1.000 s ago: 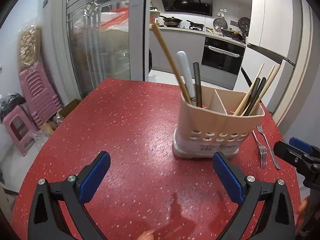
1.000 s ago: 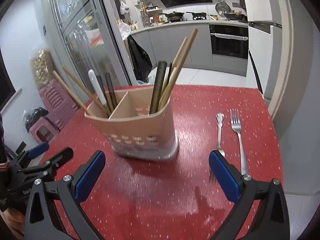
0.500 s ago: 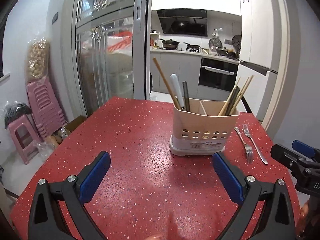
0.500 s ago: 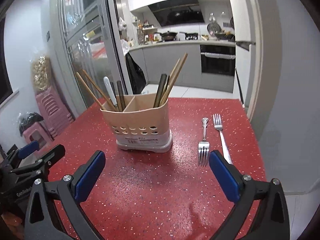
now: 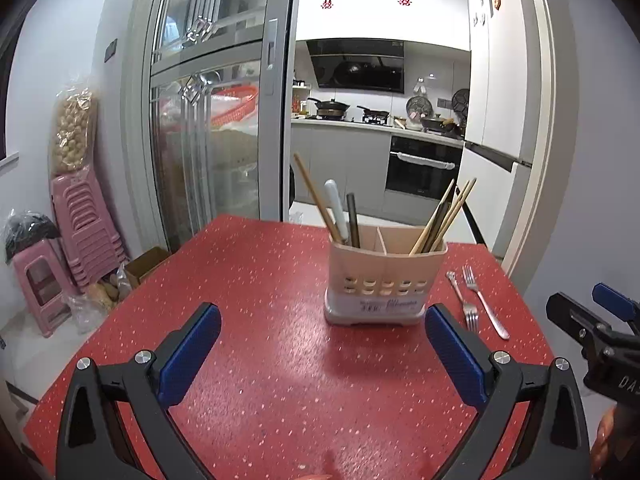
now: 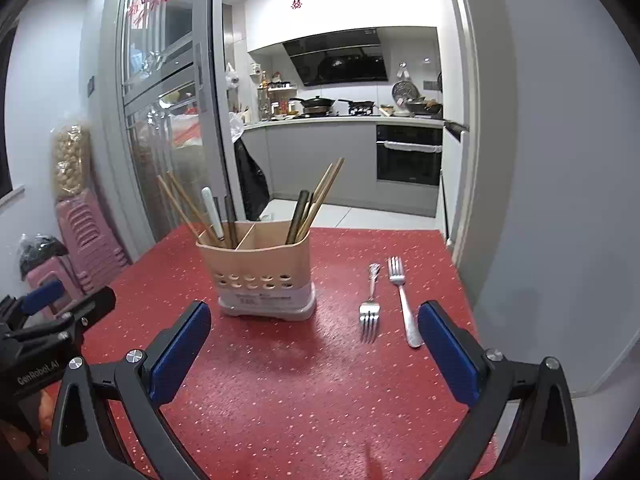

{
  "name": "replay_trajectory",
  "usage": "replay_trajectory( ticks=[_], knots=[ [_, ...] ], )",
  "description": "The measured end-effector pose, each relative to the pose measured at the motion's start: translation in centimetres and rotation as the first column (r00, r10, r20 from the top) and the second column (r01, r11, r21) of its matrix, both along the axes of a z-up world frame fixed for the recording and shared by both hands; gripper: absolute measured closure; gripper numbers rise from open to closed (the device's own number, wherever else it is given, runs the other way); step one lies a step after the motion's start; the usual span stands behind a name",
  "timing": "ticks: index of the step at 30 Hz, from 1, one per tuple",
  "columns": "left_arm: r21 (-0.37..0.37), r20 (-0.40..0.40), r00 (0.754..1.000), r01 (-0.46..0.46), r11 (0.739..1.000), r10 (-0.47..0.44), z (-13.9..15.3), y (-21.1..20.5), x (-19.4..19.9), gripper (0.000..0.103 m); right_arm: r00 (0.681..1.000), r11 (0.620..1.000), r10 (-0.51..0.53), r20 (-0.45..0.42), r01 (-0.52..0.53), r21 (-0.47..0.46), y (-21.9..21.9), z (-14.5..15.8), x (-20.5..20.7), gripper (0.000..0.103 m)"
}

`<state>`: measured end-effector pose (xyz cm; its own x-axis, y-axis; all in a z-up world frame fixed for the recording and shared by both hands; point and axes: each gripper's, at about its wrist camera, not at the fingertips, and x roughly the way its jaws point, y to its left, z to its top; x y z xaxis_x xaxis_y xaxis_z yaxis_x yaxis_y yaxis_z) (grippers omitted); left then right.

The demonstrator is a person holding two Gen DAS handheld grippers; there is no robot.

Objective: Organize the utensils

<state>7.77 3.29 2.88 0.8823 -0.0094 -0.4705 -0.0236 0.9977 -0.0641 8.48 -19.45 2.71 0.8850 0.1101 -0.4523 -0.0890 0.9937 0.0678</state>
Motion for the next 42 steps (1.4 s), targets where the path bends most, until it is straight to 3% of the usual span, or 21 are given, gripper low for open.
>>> replay_trajectory(
  ticks=[14, 26, 42],
  knots=[
    [0.027, 0.003, 1.000, 0.022, 0.999, -0.022, 2.6, -1.2, 3.6, 0.000, 0.998, 1.000, -0.029, 0.064, 0.030, -0.011, 0.1, 3.3, 1.7, 0.000],
    [0.015, -0.016, 0.999, 0.036, 0.999, -0.036, 2.7, -2.3, 6.2, 0.000, 0.996, 0.999, -0.050, 0.070, 0.051, -0.016, -0.5, 3.6, 3.3, 0.000],
    [0.015, -0.013, 0.999, 0.035, 0.999, -0.035, 3.1, -2.5, 6.6, 0.000, 0.997, 0.999, -0.045, 0.065, 0.046, -0.008, -0.9, 3.7, 3.8, 0.000]
  ],
)
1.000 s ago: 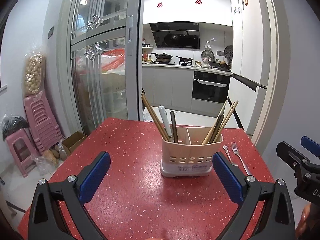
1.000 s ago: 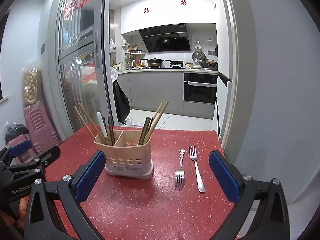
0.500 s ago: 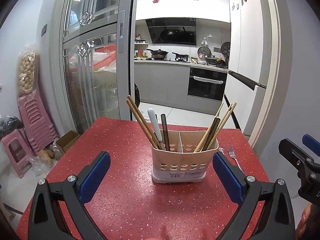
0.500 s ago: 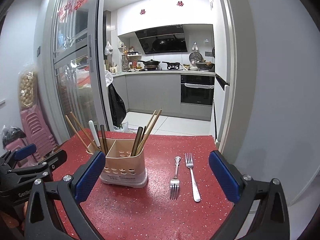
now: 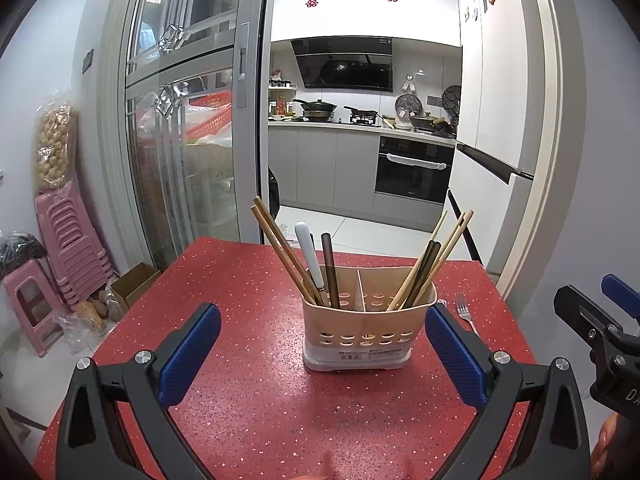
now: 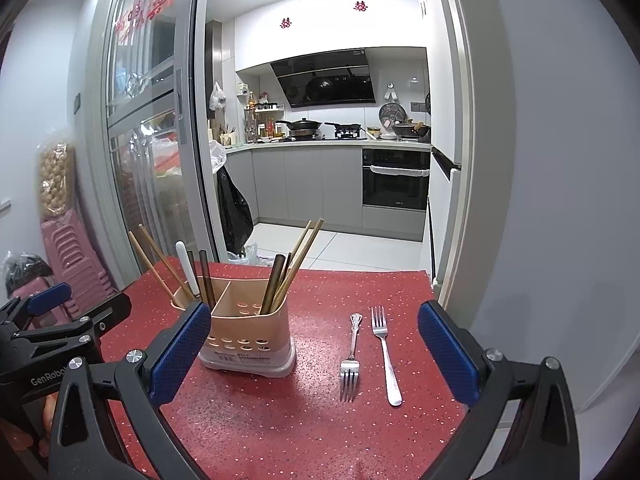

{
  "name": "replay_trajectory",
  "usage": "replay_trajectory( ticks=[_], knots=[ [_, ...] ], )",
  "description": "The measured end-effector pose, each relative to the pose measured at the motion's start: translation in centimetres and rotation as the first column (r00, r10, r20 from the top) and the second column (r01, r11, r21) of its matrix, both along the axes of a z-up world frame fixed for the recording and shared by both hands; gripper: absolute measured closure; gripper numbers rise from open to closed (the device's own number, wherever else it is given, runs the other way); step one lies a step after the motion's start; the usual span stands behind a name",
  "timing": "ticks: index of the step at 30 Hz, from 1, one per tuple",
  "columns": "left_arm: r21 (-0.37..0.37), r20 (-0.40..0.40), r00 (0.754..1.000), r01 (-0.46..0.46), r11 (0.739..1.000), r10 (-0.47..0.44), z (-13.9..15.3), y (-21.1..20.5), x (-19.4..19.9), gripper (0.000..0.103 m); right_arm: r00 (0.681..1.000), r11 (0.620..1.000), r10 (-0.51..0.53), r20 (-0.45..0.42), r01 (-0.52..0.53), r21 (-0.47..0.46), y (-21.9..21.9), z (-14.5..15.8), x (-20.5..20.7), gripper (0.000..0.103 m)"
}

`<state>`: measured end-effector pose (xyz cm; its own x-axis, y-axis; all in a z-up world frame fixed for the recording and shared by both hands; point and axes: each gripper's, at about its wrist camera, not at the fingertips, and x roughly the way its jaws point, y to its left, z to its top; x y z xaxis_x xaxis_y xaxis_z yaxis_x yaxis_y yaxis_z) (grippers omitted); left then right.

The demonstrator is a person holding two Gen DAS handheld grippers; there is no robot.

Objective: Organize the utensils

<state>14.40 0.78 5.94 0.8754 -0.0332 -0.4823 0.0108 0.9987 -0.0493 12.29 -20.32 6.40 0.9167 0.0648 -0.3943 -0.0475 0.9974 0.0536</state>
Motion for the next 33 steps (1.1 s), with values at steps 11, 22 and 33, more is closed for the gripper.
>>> replay_trajectory(
  ticks=[11, 22, 33],
  knots=[
    [0.000, 0.002, 1.000, 0.000, 1.000, 0.000, 0.05, 0.12, -0.06, 0.000, 1.000, 1.000, 0.004, -0.001, -0.004, -0.003, 0.01, -0.04, 0.23, 0.000],
    [-0.002, -0.002, 1.000, 0.001, 1.000, -0.001, 0.03, 0.37, -0.15, 0.000, 1.000, 1.000, 0.006, -0.004, -0.006, -0.003, 0.08, -0.20, 0.32, 0.000],
    [-0.003, -0.013, 1.000, -0.002, 1.000, 0.002, -0.40, 0.57, -0.22, 0.000, 1.000, 1.000, 0.008, -0.008, -0.008, -0.002, 0.15, -0.47, 0.34, 0.000]
  ],
)
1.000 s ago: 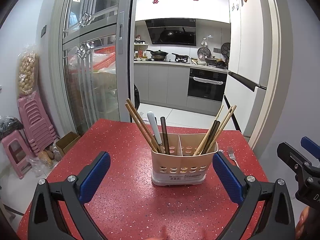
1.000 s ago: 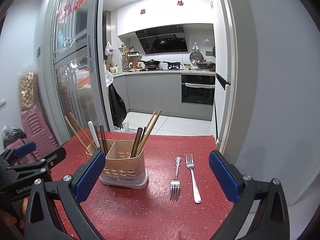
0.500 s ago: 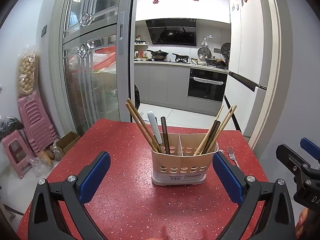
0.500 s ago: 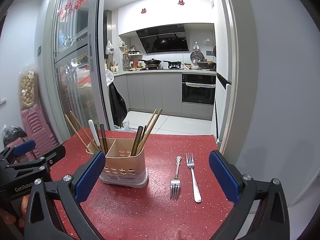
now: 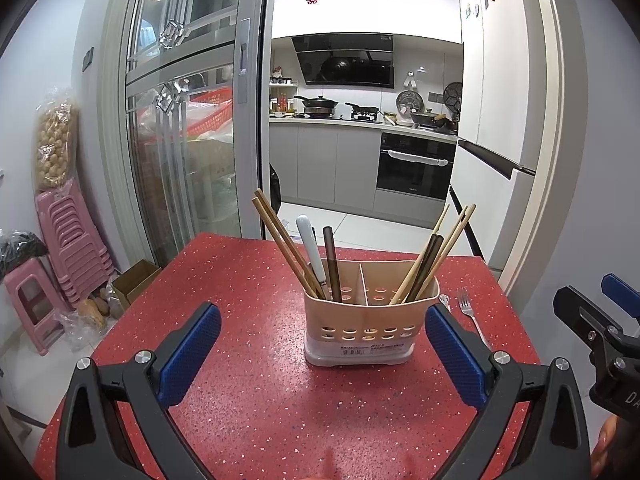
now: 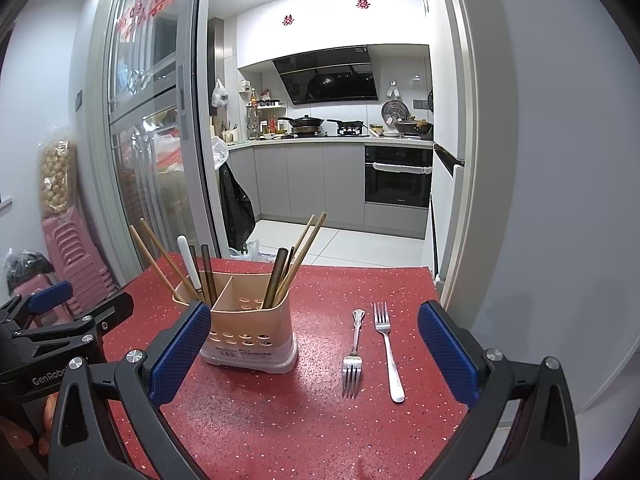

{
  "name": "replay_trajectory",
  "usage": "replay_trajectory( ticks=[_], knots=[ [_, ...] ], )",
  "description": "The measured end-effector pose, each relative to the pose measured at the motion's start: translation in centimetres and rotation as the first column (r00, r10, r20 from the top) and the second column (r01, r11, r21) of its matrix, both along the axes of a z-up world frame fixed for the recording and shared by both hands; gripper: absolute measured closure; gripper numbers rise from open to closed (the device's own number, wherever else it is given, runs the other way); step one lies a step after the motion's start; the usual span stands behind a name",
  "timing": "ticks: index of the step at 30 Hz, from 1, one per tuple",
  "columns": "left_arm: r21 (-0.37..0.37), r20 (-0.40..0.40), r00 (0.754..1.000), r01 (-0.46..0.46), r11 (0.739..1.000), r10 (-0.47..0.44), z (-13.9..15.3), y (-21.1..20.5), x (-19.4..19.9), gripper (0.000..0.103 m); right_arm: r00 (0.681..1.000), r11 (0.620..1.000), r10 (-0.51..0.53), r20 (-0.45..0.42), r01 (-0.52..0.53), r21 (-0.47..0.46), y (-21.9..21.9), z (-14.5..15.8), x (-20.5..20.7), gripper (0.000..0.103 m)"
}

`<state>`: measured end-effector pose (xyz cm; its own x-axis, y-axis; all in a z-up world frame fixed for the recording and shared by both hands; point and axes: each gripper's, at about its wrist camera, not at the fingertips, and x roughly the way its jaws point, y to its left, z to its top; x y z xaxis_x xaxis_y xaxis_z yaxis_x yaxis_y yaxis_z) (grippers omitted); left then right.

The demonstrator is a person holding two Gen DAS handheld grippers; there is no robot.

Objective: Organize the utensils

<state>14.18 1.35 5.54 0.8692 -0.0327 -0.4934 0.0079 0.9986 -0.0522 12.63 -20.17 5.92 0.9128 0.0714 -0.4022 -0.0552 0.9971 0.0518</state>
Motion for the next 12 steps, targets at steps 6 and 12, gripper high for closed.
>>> replay_trajectory(
  ticks=[6, 12],
  knots=[
    [-0.014, -0.006, 1.000, -0.010, 1.000, 0.010, -0.31, 0.30, 0.13, 0.000, 1.000, 1.000, 0.003, -0.005, -0.003, 0.003, 0.05, -0.18, 0.06, 0.000],
    [-0.027, 0.000, 1.000, -0.001, 1.000, 0.001, -0.41, 0.55, 0.08, 0.000, 1.000, 1.000, 0.007, -0.010, -0.007, 0.000, 0.11, -0.42, -0.01, 0.000]
  ],
)
